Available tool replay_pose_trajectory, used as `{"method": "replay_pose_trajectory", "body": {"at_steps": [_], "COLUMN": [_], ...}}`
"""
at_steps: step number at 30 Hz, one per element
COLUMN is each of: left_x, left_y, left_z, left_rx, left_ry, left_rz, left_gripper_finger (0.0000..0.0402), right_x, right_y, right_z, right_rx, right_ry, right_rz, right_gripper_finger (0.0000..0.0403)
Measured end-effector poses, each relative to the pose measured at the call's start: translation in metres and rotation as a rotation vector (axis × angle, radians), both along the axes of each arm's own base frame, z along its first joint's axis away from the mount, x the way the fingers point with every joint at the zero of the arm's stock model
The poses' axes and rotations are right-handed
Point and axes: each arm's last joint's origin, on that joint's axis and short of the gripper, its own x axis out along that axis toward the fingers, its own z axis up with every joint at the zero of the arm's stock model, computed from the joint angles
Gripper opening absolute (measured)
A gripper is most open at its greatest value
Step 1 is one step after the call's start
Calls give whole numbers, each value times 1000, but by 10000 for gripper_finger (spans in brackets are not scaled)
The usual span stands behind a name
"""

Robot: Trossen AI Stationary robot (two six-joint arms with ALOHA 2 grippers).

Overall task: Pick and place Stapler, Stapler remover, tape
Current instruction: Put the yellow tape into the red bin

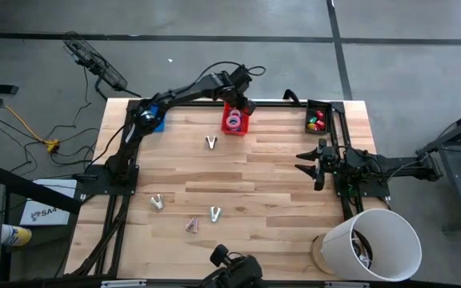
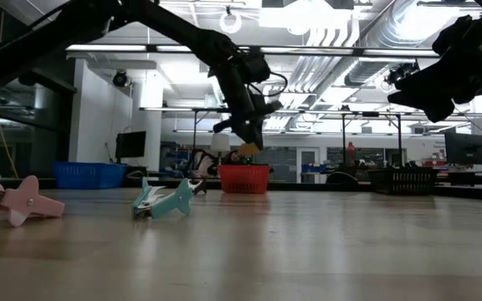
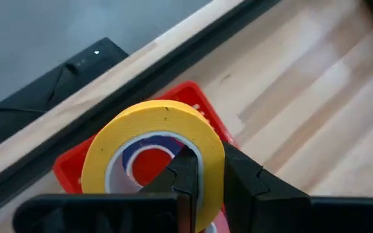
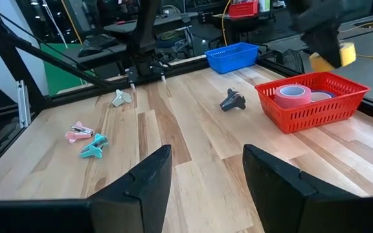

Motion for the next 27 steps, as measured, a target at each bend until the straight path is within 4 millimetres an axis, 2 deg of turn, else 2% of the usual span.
{"method": "replay_pose_trajectory", "body": {"at_steps": [11,20,27], "left_x": [8,11,13], "left_y": [-1,-7,-11], "left_z": [-35,-38,-37], "left_rx": [-12,-17,50], "left_ry": [110,127,162], "left_rz": [44,29,11], "left_gripper_finger": [36,36,36], "right_x": [0,0,0], "right_y": [0,0,0], "right_z": [0,0,0], "right_rx": [0,0,0], "right_ry": [0,0,0], "right_rz": [0,2,2], "right_gripper_finger": [181,181,181]}}
